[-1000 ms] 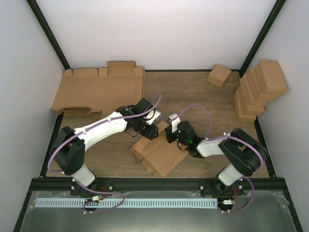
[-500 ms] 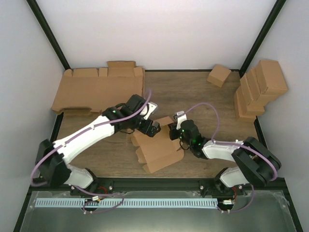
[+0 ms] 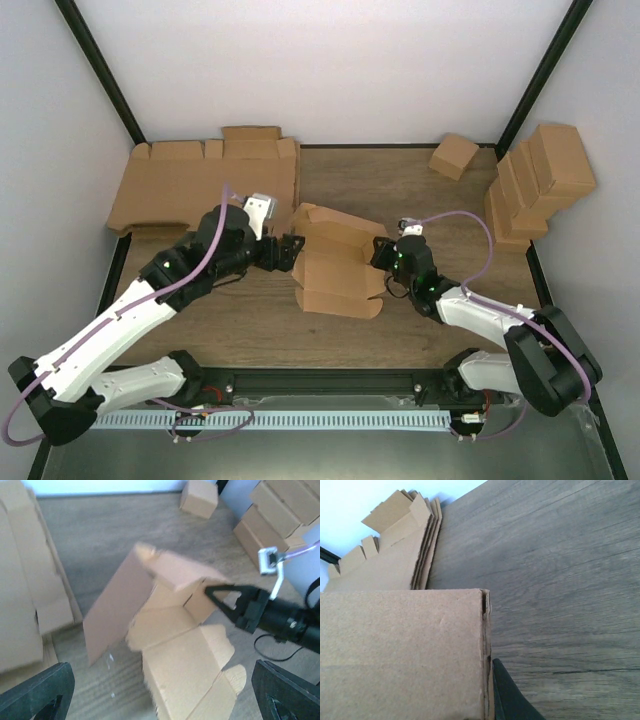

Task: Fold the paper box

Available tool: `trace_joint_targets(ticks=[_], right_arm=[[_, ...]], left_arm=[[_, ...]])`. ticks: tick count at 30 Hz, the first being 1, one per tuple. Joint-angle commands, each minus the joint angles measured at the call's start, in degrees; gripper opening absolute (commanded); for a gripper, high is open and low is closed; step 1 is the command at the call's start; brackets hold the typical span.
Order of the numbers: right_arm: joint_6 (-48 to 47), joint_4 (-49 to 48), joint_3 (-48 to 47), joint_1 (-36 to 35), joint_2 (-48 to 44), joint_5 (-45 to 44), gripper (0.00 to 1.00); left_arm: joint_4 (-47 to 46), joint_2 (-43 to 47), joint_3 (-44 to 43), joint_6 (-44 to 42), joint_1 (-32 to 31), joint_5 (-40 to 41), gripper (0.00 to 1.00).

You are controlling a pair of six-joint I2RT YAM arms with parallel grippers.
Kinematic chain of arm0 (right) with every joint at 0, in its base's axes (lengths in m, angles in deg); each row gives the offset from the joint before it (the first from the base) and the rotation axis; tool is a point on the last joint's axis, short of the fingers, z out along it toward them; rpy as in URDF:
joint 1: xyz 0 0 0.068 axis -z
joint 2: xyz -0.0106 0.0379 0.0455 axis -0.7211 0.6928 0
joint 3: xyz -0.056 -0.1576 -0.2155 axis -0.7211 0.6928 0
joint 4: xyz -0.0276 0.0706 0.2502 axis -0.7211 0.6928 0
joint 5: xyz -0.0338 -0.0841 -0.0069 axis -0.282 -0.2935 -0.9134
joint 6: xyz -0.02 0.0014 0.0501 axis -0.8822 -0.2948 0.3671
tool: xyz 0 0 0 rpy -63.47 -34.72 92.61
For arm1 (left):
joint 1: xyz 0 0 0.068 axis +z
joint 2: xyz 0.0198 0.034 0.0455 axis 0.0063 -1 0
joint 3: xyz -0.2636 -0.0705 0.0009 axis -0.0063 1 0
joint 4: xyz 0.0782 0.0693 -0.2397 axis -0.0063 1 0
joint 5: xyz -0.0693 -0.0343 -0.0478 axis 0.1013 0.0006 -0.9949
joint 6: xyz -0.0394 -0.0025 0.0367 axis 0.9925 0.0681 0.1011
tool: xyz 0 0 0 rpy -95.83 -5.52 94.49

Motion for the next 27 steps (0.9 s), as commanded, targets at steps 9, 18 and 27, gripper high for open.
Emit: trace_joint_targets(ticks=[9, 18, 27], right_arm=[[3.8, -2.0, -1.2, 0.2, -2.4, -0.9, 0.01], [1.1, -3.2, -0.5, 0.3, -3.9, 0.5, 0.01], [2.1, -6.9, 4.0, 0.1, -1.1, 13.5, 0.47]], left_arm=[[-12.0, 4.4, 19.5, 22.4, -0.3, -7.3, 1.00], [-15.4, -2.3, 18.9, 21.3, -0.3, -8.1, 0.50], [-2.9, -6.2, 7.9, 11.0, -0.2, -2.8, 0.04]])
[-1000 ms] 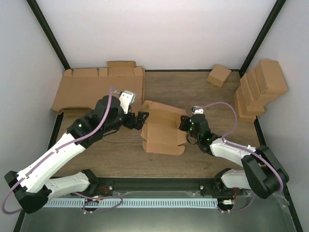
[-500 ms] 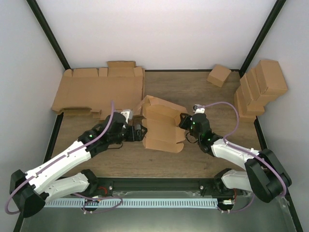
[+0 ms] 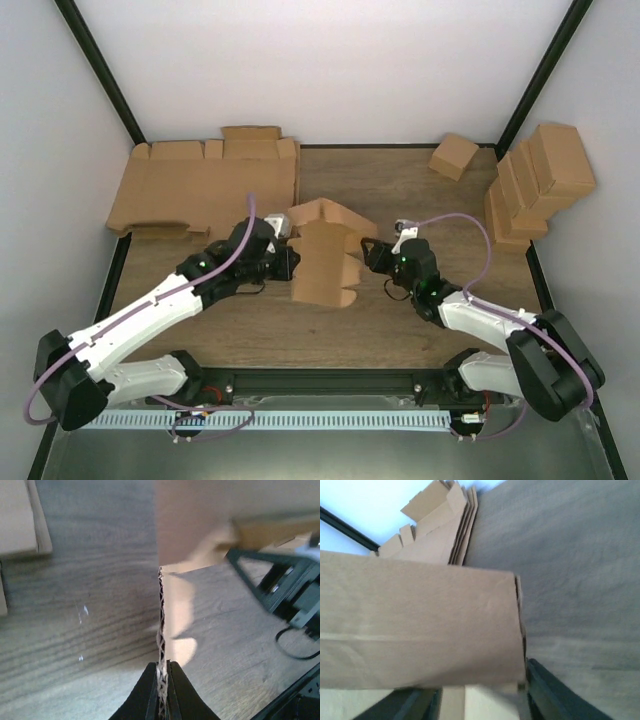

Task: Fold the paper box

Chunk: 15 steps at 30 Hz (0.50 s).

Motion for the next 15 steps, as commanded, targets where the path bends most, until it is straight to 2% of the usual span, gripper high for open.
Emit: trace_joint_targets(ticks=[1, 5, 8, 15], right_arm=[[1.7, -4.2, 4.2, 0.1, 1.6, 9.8, 0.53], [1.7, -7.2, 7.5, -0.9, 1.7, 18.3, 0.73], [-0.8, -4.8, 7.9, -1.8, -0.1, 22.3, 0.85], [-9.0, 7.7, 5.2, -1.9, -9.2, 23.5, 0.94]], left_arm=[[9.1, -2.6, -9.4, -7.5, -0.1, 4.1, 0.04], [19.5, -8.2, -17.3, -10.5, -0.1, 5.5, 0.04], [24.1, -11.3, -20.9, -10.2, -0.1, 5.6, 0.04], [30.5, -14.8, -26.4, -10.2, -0.1, 2.1, 0.06]])
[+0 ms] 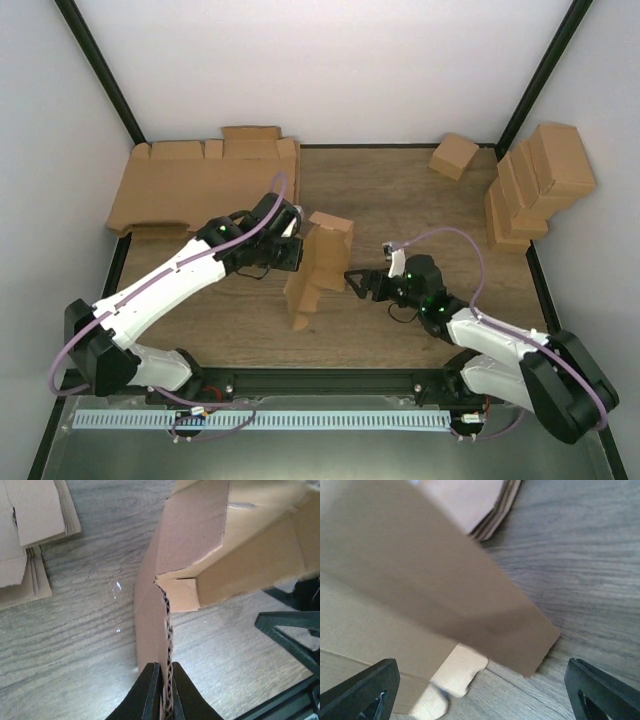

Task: Fold the paper box

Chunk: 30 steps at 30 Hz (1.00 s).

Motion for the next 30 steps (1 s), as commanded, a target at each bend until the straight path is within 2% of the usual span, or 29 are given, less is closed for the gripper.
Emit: trace_joint_targets(ticks=[1, 4, 8, 13, 15, 19, 22, 25, 30], right_arm=[[-6.7, 8.3, -4.4, -0.3, -4.2, 2.8, 0.94], [-7.7, 12.9, -6.6, -0.3, -4.5, 3.5, 0.95], [-6.7, 13.0, -6.8, -0.2, -5.5, 4.2, 0.95], [-5.7, 12.9, -8.6, -0.2, -6.3, 3.7, 0.95], [-5.7, 13.7, -10.0, -0.2, -6.5, 3.7, 0.95], [-6.0, 15.4, -12.7, -0.2, -7.3, 3.6, 0.95], [-6.2, 16.6, -14.0, -0.2, -8.2, 3.1, 0.95], [-5.9, 17.6, -14.7, -0.2, -9.0, 2.2, 0.95], [-4.4, 18.7, -15.8, -0.2, -10.5, 0.9, 0.95]], left_arm=[[8.4, -1.5, -4.9, -1.1, -0.1, -1.3, 0.07], [10.2, -2.4, -6.0, -1.2, -0.1, -2.5, 0.10], [9.6, -2.8, -5.6, -1.5, -0.1, -6.2, 0.12], [7.7, -2.2, -3.4, -1.6, -0.1, -6.8, 0.15], [7.2, -1.8, -3.0, -1.5, -0.1, -6.9, 0.22], [6.1, -0.3, -2.8, -1.5, -0.1, -6.6, 0.50], [4.0, 2.4, -2.1, -0.9, -0.1, -5.4, 0.61], [0.1, 5.3, -0.3, -0.2, 0.5, -6.2, 0.65], [-6.3, 10.8, 4.3, 1.0, 6.0, -12.9, 0.63]])
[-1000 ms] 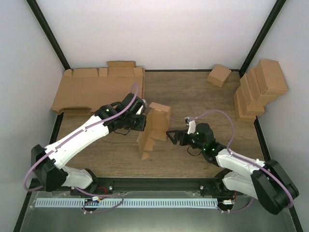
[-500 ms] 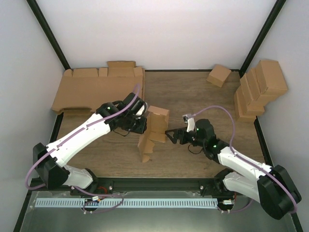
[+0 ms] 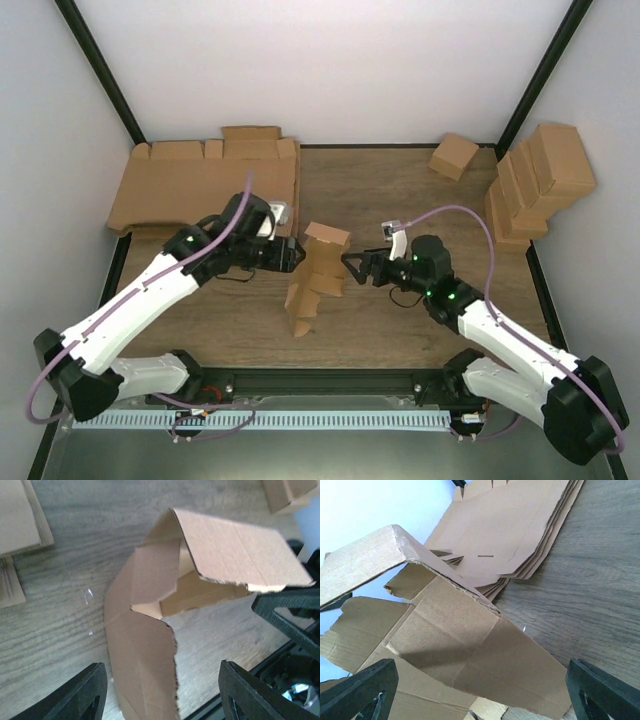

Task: Fold the paper box

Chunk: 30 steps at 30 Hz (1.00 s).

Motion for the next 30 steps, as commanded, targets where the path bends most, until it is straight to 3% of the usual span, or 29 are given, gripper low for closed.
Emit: trace_joint_targets(ticks=[1, 6, 15, 23, 30], right_arm=[[1.5, 2.0, -3.4, -0.1, -1.9, -1.9, 0.95], [1.2, 2.9, -4.5, -0.1, -3.2, -4.3, 0.94], [-2.6, 7.7, -8.7, -0.1, -0.7, -8.5, 0.89], [-2.6, 7.3, -8.7, -0.1, 1.8, -9.4, 0.76], [-3.7, 5.8, -8.4, -0.1, 4.3, -5.6, 0.72]], left_arm=[[-8.0, 5.3, 4.3, 1.8, 5.6, -6.7, 0.63], [-14.2, 9.4, 9.8, 2.5, 12.6, -14.4, 0.66], [-27.5, 6.7, 17.8, 6.0, 16.6, -24.2, 0.68], [-33.9, 1.7, 19.5, 6.1, 17.6, -29.8, 0.68], [-35.4, -1.4, 20.2, 5.3, 17.6, -32.7, 0.63]])
